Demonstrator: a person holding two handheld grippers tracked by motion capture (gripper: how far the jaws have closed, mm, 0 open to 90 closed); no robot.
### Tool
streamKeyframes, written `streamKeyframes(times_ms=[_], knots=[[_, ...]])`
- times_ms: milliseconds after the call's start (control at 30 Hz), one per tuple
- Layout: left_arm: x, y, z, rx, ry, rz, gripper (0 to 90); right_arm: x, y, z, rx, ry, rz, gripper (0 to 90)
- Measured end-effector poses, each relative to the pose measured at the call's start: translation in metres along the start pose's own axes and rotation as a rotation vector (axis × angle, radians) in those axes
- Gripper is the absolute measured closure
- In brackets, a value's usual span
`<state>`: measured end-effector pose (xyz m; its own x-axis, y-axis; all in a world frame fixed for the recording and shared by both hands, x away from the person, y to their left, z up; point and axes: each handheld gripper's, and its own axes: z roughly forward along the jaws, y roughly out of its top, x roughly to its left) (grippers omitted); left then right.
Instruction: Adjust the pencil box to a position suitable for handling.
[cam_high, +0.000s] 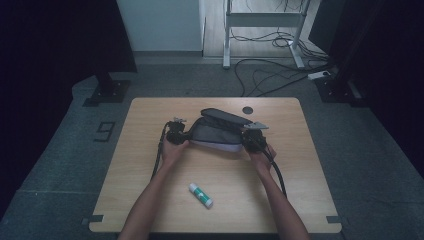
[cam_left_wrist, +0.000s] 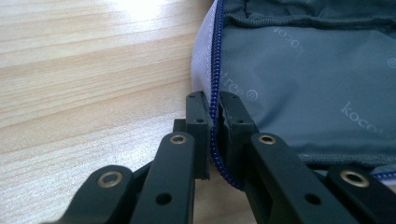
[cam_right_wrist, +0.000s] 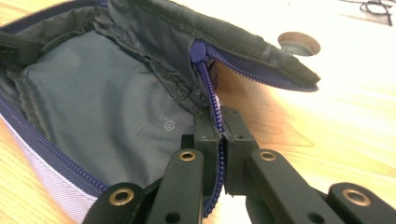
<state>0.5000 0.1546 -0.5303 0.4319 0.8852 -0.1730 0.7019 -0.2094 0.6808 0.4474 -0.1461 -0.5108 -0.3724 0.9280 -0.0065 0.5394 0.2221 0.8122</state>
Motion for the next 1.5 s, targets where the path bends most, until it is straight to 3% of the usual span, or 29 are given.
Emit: streamKeyframes(times_ms=[100, 267, 400, 800, 1167, 1500], knots=[[-0.002, 0.004, -0.010, -0.028, -0.016, 0.002, 83.9, -0.002, 0.000, -0.006, -0.016, 0.006, -0.003, 85.4], [-0.010, 0.008, -0.024, -0.055, -0.015, 0.040, 83.6, -0.005, 0.003, -0.018, -0.046, 0.020, 0.013, 85.4], [-0.013, 0.011, -0.034, -0.074, -0.031, 0.037, 83.5, -0.007, 0.007, -0.027, -0.066, 0.028, 0.011, 85.3], [-0.019, 0.013, -0.058, -0.098, -0.045, 0.074, 83.5, -0.002, 0.015, -0.051, -0.121, 0.050, 0.002, 85.2], [-0.019, 0.012, -0.064, -0.091, -0.064, 0.067, 83.7, 0.001, 0.015, -0.059, -0.133, 0.061, -0.006, 85.2], [-0.028, 0.006, -0.075, -0.131, -0.072, 0.101, 83.9, 0.000, 0.012, -0.071, -0.161, 0.070, -0.006, 85.2]])
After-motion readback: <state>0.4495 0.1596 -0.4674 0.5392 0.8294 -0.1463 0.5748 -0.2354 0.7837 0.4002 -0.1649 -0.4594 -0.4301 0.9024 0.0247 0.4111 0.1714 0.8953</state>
